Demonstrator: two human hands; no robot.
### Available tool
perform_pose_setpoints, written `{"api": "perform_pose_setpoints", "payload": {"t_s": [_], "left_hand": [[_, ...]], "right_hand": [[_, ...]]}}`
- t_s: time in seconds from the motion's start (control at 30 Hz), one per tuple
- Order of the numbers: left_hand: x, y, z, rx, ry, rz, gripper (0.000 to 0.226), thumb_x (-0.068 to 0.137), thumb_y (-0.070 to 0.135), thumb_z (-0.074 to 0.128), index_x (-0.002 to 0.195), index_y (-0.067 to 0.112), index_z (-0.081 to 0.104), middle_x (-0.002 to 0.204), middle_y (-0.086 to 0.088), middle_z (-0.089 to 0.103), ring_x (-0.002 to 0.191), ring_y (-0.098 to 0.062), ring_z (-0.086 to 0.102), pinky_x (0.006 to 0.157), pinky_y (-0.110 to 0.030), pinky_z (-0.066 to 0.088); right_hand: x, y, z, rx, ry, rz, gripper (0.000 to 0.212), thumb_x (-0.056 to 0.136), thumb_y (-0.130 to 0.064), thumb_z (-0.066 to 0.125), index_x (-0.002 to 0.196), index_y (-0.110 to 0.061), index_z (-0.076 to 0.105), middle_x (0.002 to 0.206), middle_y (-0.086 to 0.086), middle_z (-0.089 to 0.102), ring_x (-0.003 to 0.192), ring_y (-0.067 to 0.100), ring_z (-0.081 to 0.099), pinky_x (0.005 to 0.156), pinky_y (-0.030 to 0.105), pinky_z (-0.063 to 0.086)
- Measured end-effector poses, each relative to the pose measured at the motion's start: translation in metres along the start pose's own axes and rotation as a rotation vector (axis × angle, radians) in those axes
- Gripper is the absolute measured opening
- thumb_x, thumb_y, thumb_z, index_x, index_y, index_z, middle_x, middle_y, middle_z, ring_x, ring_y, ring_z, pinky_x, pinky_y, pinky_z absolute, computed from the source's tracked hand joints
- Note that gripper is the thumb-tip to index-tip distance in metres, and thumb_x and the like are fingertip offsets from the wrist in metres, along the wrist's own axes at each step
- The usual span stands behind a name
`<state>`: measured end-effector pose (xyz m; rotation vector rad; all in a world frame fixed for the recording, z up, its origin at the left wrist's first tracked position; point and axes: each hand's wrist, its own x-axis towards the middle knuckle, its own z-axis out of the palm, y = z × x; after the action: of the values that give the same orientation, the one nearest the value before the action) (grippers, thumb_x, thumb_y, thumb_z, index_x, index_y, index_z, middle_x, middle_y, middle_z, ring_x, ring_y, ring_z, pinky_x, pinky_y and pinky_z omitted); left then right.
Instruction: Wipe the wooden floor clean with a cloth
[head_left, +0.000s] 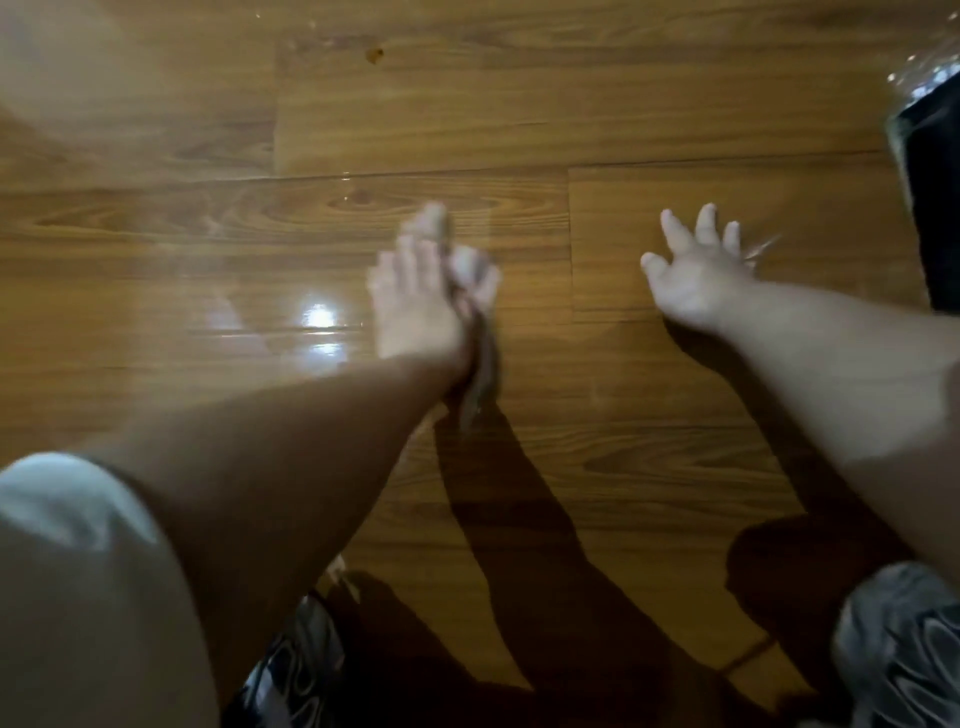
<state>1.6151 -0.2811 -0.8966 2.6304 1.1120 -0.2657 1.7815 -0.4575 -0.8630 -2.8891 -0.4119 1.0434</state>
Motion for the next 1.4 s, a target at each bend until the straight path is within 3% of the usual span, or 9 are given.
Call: {"api": "perform_pose_setpoints", "payload": {"t_s": [0.1,0.17,0.47,0.73,0.83,0.97,1.07,1.23,1.4], "left_hand": [[-0.031,0.012,0.010,0.133,-0.299,0.765,0.066,0.098,0.038,0.036,0.153,0.025,0.003,0.161,-0.001,-0.002,0.147,-0.025,-0.004,0.115,-0.039,-0.007],[-0.022,-0.016,0.007,0.228,-0.239,0.866,0.061,0.099,0.042,0.033,0.153,0.029,0.007,0.161,0.004,0.003,0.147,-0.019,0.001,0.116,-0.041,-0.004],[0.037,-0.170,-0.009,0.088,-0.260,-0.402,0.079,0.089,0.050,0.043,0.153,0.029,0.001,0.161,-0.006,-0.003,0.147,-0.033,0.002,0.117,-0.054,0.007],[-0.084,-0.120,-0.016,0.001,-0.252,0.394,0.074,0.092,0.029,0.054,0.152,0.033,0.010,0.160,-0.005,0.014,0.145,-0.029,0.017,0.114,-0.036,0.021],[-0.069,-0.128,-0.040,-0.216,-0.190,0.134,0.058,0.081,0.032,0.068,0.132,0.023,0.043,0.128,-0.007,0.053,0.109,-0.029,0.057,0.085,-0.031,0.045],[-0.051,-0.109,-0.071,-0.854,-0.228,-0.301,0.033,0.082,0.033,0.072,0.109,0.017,0.061,0.100,-0.001,0.067,0.085,-0.015,0.065,0.076,-0.024,0.053],[-0.058,-0.099,-0.079,-1.131,-0.404,-0.342,0.024,0.091,0.021,0.065,0.112,0.010,0.063,0.077,0.001,0.064,0.065,-0.009,0.060,0.056,-0.020,0.048],[-0.075,-0.069,-0.089,-1.235,-0.531,-0.344,0.018,0.091,0.010,0.058,0.107,0.004,0.066,0.096,-0.012,0.065,0.087,-0.021,0.063,0.086,-0.031,0.054],[-0.087,-0.067,-0.106,-1.246,-0.527,-0.278,0.029,0.089,0.012,0.062,0.117,0.006,0.065,0.101,-0.009,0.063,0.088,-0.017,0.060,0.084,-0.025,0.051]], "right_hand": [[-0.025,0.007,0.032,0.004,0.039,-0.059,0.059,0.102,-0.041,0.030,0.153,-0.036,0.002,0.161,-0.001,-0.017,0.148,0.026,-0.014,0.118,0.048,0.000],[-0.031,0.005,0.044,-0.024,0.054,-0.079,0.059,0.102,-0.040,0.030,0.153,-0.037,0.000,0.161,-0.001,-0.018,0.148,0.026,-0.015,0.118,0.048,0.000],[-0.069,-0.027,0.064,0.038,-0.017,-0.025,0.057,0.103,-0.042,0.029,0.153,-0.036,0.003,0.161,0.000,-0.019,0.148,0.026,-0.014,0.119,0.045,0.002],[-0.126,-0.085,0.069,0.048,-0.131,-0.024,0.054,0.103,-0.040,0.029,0.153,-0.035,0.009,0.163,0.001,-0.006,0.148,0.030,-0.007,0.119,0.048,0.008],[-0.146,-0.117,0.065,0.191,-0.107,-0.119,0.050,0.102,-0.037,0.034,0.151,-0.031,0.024,0.151,0.007,0.037,0.118,0.027,0.052,0.089,0.030,0.046],[-0.163,-0.148,0.069,0.615,-0.129,-0.159,0.056,0.094,-0.017,0.052,0.146,-0.032,0.037,0.103,-0.003,0.060,0.062,0.005,0.052,0.040,0.015,0.038],[-0.174,-0.164,0.078,0.969,-0.230,-0.184,0.068,0.086,-0.002,0.056,0.145,-0.032,0.040,0.106,0.005,0.065,0.067,0.006,0.062,0.042,0.012,0.041],[-0.177,-0.150,0.070,1.398,-0.291,-0.155,0.065,0.087,0.009,0.054,0.143,-0.022,0.043,0.111,0.002,0.062,0.080,0.014,0.063,0.050,0.013,0.048],[-0.178,-0.134,0.057,1.101,-0.219,-0.208,0.056,0.083,-0.002,0.063,0.134,-0.025,0.053,0.099,0.006,0.069,0.074,0.014,0.068,0.064,0.025,0.055]]}}
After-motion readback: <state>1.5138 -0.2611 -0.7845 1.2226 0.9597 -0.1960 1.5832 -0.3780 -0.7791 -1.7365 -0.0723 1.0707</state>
